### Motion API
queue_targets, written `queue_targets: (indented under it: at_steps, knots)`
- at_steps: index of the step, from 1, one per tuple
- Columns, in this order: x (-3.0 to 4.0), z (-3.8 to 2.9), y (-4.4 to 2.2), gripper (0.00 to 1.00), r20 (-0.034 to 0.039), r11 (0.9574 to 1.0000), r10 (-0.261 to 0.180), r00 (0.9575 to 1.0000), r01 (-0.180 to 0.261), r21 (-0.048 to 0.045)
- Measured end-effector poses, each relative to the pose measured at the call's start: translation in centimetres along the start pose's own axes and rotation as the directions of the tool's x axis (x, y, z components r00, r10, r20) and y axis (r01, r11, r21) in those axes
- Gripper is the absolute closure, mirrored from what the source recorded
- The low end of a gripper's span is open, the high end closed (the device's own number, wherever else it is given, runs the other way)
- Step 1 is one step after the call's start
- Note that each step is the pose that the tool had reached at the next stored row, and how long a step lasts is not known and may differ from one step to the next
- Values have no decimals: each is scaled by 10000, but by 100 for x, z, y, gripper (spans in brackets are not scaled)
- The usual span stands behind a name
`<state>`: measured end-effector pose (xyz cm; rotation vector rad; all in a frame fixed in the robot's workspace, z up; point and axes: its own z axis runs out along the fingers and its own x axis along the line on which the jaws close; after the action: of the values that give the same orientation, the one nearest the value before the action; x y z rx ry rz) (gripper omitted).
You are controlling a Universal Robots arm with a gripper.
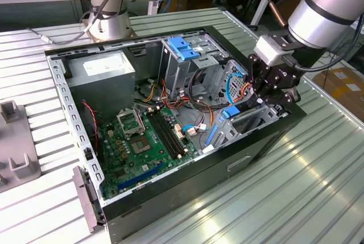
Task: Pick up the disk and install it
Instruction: 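Insert the disk into the insertion slot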
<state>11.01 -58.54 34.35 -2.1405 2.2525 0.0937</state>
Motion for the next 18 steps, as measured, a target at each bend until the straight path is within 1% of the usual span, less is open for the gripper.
queue_targets:
  at_steps: [4,5,7,8,13,18]
  knots:
    - [-10,-63,-96,90,48,10000,-1,10000,1,-6]
    - [-14,-97,-133,90,69,10000,-1,10000,1,-8]
    - [-22,-165,-198,90,84,10000,-1,10000,1,-15]
    - [-24,-188,-218,90,95,10000,-1,10000,1,-18]
    - [-34,-275,-295,90,145,10000,0,9999,0,-49]
    - [-35,-281,-306,90,146,10000,1,9999,0,-62]
